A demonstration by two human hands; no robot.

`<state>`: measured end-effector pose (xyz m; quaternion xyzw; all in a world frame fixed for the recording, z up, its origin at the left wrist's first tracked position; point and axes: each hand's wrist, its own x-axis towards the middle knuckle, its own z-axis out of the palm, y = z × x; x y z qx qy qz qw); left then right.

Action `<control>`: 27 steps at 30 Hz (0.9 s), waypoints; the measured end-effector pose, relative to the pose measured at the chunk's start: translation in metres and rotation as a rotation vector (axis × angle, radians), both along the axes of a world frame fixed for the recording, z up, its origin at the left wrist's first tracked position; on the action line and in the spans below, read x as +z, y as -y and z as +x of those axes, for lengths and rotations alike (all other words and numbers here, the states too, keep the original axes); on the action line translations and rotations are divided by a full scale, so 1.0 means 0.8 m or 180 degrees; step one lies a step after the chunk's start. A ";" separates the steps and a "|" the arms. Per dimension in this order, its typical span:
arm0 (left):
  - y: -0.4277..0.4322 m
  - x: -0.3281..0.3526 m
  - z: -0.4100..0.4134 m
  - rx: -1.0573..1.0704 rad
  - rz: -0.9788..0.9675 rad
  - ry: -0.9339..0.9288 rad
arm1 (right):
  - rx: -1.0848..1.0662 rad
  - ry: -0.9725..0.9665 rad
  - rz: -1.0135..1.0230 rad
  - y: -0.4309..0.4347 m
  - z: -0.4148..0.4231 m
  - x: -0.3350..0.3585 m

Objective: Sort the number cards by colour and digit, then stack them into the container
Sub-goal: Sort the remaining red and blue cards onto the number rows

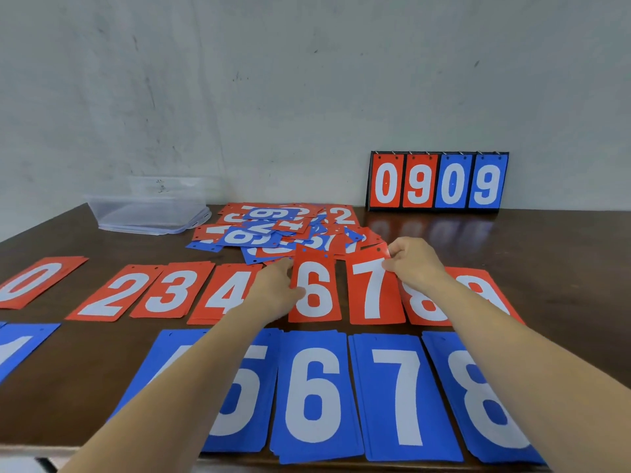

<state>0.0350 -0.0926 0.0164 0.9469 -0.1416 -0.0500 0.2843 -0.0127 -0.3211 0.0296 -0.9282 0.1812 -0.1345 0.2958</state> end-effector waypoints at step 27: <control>0.025 -0.013 -0.004 -0.1090 0.0522 0.0077 | 0.0704 -0.0978 -0.1832 0.005 -0.070 -0.022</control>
